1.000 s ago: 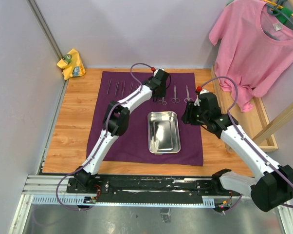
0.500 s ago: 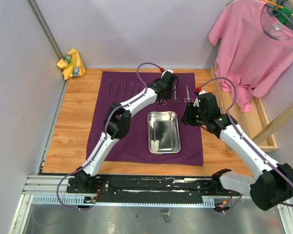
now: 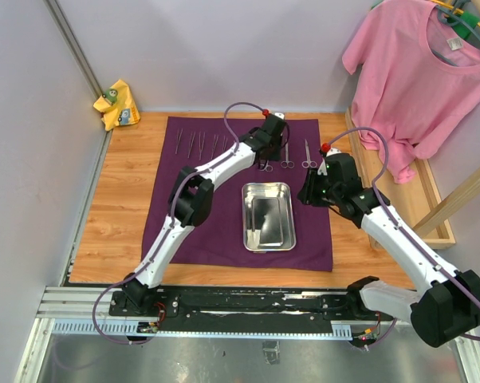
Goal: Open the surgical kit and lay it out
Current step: Adjust the medical item in the surgical kit, then pick up the medical item from the container.
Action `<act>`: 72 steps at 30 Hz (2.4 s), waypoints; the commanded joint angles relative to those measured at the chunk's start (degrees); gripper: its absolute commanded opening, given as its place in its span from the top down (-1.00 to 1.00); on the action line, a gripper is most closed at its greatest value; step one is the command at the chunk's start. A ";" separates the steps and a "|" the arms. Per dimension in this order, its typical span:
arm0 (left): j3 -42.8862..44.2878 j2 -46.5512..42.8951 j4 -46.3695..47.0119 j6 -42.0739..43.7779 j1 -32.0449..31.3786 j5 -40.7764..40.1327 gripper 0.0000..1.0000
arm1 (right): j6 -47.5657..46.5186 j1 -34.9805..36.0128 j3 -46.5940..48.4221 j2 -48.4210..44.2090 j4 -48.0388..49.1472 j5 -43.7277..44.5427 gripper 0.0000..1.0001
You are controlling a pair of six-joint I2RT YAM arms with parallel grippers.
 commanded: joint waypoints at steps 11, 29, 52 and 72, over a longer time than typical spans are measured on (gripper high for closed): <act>-0.48 3.89 2.51 1.25 2.59 6.86 0.50 | 0.93 -1.36 0.87 1.11 0.08 -1.63 0.34; -0.98 5.32 3.68 2.49 3.72 0.69 0.51 | 1.47 -1.38 0.76 2.76 0.80 -3.07 0.38; -30.53 -34.98 16.53 -0.94 2.80 4.24 -0.27 | -0.69 9.86 -2.49 4.73 -0.83 -6.12 0.29; -84.98 -87.72 5.75 -13.50 4.35 -1.21 -0.98 | 14.02 22.66 -1.75 23.92 7.27 -4.31 0.25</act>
